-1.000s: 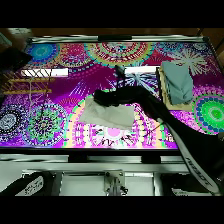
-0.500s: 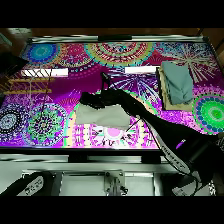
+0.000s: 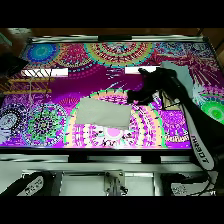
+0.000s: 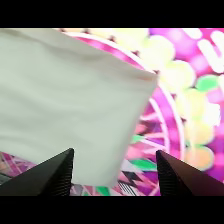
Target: Fold the shirts.
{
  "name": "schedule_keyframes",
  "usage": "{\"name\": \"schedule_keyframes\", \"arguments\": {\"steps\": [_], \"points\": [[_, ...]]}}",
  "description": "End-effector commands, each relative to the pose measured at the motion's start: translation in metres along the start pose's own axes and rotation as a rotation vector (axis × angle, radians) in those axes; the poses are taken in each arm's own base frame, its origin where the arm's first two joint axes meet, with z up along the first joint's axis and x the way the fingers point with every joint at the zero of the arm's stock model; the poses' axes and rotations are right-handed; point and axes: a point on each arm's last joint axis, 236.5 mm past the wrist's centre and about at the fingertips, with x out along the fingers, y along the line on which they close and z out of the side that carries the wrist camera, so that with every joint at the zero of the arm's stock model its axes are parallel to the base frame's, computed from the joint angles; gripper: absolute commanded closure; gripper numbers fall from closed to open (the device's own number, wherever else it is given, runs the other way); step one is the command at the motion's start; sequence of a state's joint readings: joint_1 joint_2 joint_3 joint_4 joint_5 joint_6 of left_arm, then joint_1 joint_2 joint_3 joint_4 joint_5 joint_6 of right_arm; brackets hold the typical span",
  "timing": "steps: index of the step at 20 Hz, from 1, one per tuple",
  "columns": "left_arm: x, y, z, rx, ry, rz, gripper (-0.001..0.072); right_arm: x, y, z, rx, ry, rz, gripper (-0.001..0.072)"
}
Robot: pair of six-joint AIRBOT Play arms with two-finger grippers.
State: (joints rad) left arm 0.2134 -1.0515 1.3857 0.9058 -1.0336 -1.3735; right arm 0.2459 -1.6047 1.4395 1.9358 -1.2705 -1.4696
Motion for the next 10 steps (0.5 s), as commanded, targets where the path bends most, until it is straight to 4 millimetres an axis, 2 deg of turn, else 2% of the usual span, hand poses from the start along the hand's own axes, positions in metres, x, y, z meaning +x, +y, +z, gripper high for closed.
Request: {"name": "schedule_keyframes", "arguments": {"steps": [1,5,10], "points": [[0.001,-0.002,-0.001,0.005,0.002,-0.003,0.0677,0.005,-0.051,-0.032,0.131,0.132,0.011,0.0081],[0.001,-0.001,-0.001,0.031,0.003,-0.003,0.0676,0.058,-0.008,-0.033,0.088,0.080,0.197,0.0081],[0.001,-0.002,-0.001,0.027,0.003,-0.004,0.0677,0.099,0.027,-0.044,0.035,0.119,0.253,0.0081]]}}
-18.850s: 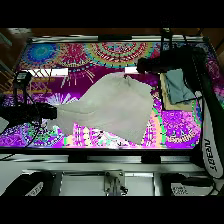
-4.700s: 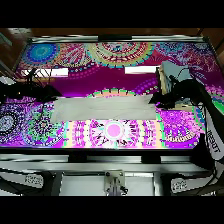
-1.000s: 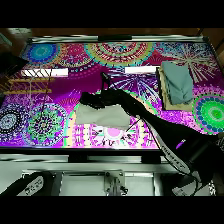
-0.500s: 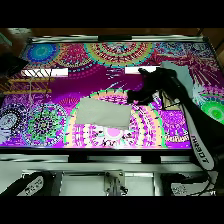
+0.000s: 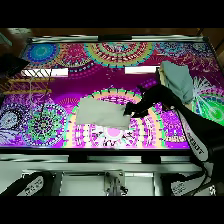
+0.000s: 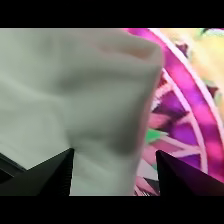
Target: Fold the shirts.
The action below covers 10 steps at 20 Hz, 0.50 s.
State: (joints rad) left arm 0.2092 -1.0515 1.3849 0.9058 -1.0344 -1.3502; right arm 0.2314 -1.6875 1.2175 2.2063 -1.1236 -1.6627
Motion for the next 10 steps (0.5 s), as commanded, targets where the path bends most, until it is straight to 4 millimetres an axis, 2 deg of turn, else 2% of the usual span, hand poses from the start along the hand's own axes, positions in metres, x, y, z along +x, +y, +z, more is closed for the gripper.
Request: {"name": "schedule_keyframes", "arguments": {"steps": [1,2,4,5,7,9,10], "points": [[0.000,0.000,0.000,0.002,0.000,0.000,0.0676,0.031,0.019,-0.005,-0.030,0.014,0.059,0.0083],[0.000,0.000,0.000,0.002,0.000,0.000,0.0677,0.035,0.022,-0.006,-0.050,0.015,0.055,0.0166],[0.000,0.000,0.000,0.002,0.000,0.000,0.0676,0.034,0.030,-0.002,-0.089,-0.007,0.062,0.0609],[0.000,0.000,0.000,0.002,0.000,0.000,0.0676,0.026,0.036,0.005,-0.107,-0.027,0.070,0.0630],[0.000,0.000,0.000,0.002,0.000,0.000,0.0677,-0.009,0.060,0.032,-0.176,-0.121,0.108,0.0631],[0.000,0.000,0.000,0.002,0.000,0.000,0.0676,-0.072,0.093,0.074,-0.230,-0.287,0.164,0.0631],[0.000,0.000,0.000,0.002,0.000,0.000,0.0677,-0.113,0.108,0.095,-0.259,-0.388,0.184,0.0631]]}}
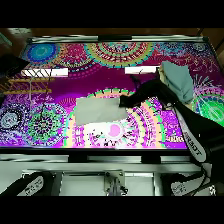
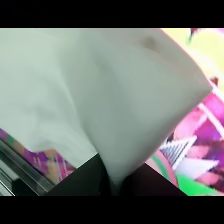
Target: Fold the shirts.
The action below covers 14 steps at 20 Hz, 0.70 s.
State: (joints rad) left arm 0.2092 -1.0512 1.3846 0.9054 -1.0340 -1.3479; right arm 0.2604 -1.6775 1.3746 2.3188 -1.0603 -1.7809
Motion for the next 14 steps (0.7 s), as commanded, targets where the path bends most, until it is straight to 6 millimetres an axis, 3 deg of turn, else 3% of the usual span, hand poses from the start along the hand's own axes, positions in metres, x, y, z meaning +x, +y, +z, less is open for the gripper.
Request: {"name": "schedule_keyframes", "arguments": {"steps": [1,4,7,11,14], "points": [[0.000,0.000,0.000,0.000,0.000,0.000,0.0677,-0.092,0.048,0.089,-0.098,-0.288,0.057,0.0630],[0.000,0.000,0.000,0.000,0.000,0.000,0.0676,-0.189,0.059,0.155,-0.056,-0.552,0.070,0.0631],[0.000,-0.001,-0.005,0.000,0.023,-0.005,0.0676,-0.264,0.041,0.197,0.044,-0.784,0.073,0.0631],[-0.001,-0.004,-0.018,0.001,0.076,-0.017,0.0676,-0.332,-0.002,0.232,0.162,-1.042,0.061,0.0631],[-0.001,-0.004,-0.018,0.001,0.076,-0.017,0.0676,-0.367,-0.028,0.249,0.201,-1.199,0.040,0.0631]]}}
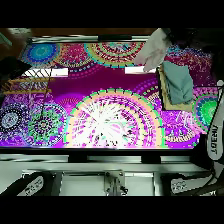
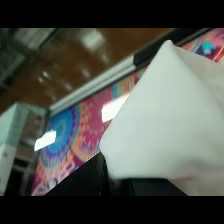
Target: Fold the shirts.
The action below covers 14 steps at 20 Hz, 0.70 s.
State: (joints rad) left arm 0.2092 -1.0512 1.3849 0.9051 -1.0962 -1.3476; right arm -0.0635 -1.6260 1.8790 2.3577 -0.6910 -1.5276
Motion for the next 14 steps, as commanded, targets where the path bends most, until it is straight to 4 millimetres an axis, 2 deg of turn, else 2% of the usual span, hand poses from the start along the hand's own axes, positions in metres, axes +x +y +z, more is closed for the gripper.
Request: {"name": "schedule_keyframes", "arguments": {"steps": [1,3,6,8,10,11,12,14], "points": [[0.000,-0.001,-0.004,0.000,0.016,-0.003,0.0676,-0.008,-0.023,0.066,0.054,-0.243,-0.021,0.0631],[0.000,-0.001,-0.004,0.000,0.016,-0.003,0.0676,-0.002,-0.035,0.078,0.070,-0.317,-0.030,0.0631],[0.000,-0.001,-0.004,0.000,0.016,-0.003,0.0676,0.016,-0.053,0.081,0.121,-0.389,-0.039,0.0631],[0.000,-0.001,-0.004,0.000,0.016,-0.003,0.0676,0.022,-0.067,0.092,0.195,-0.486,-0.031,0.0631],[0.001,0.000,-0.005,-0.002,0.020,-0.003,0.0676,0.017,-0.074,0.110,0.316,-0.610,0.010,0.0631],[0.002,0.000,-0.007,-0.002,0.025,-0.004,0.0676,0.011,-0.072,0.119,0.366,-0.660,0.041,0.0631],[0.004,0.000,-0.009,-0.005,0.030,-0.005,0.0676,0.005,-0.067,0.128,0.372,-0.696,0.061,0.0631],[0.008,-0.001,-0.016,-0.008,0.046,-0.011,0.0676,-0.012,-0.058,0.151,0.249,-0.749,0.055,0.0631]]}}
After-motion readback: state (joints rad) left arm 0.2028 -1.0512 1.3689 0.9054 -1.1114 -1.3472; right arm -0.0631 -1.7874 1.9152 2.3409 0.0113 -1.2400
